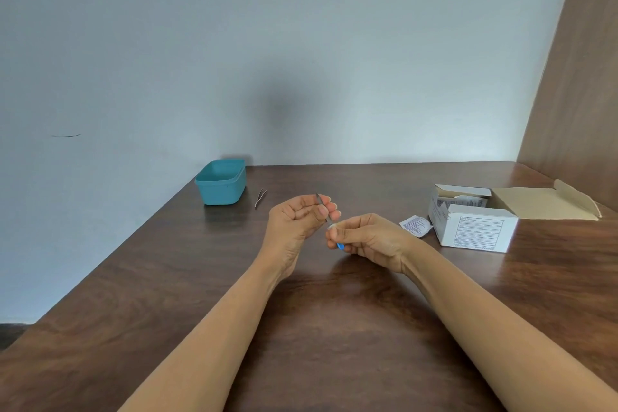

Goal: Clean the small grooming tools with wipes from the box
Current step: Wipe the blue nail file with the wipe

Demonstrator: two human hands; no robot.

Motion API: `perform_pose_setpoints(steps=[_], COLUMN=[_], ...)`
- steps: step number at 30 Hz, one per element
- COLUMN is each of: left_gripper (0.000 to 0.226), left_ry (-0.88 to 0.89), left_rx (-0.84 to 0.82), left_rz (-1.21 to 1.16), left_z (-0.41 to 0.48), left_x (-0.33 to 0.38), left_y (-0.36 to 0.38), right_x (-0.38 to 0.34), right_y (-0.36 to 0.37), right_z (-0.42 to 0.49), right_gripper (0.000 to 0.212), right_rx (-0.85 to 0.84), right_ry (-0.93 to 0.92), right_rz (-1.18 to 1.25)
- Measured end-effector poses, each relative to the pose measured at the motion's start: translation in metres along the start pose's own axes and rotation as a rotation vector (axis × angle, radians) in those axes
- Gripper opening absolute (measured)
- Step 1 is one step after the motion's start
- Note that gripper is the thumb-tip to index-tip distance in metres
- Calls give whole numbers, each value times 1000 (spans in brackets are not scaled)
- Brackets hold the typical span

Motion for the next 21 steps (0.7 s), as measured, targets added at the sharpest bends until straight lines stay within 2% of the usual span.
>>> perform_pose_setpoints(steps=[6, 13, 21], left_gripper=[16, 15, 15], left_ry=[7, 36, 57], left_rx=[-25, 29, 77], left_rz=[49, 13, -73], left_z=[0, 0, 2], left_x=[-2, 2, 14], left_y=[2, -4, -11], right_x=[1, 0, 1], right_y=[-4, 0, 1], right_z=[0, 1, 1], right_gripper=[11, 10, 10], right_rx=[89, 24, 25], right_ry=[-66, -11, -2], right_rz=[71, 18, -10])
Point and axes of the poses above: each hand's wrist, its own z-axis towards the middle knuckle, its own y-axis out of the palm, x = y × z, the point moved 10 cm from there along z, towards the middle knuckle, and after that the axes turned 11 degrees about -z, right-handed, at the moved point
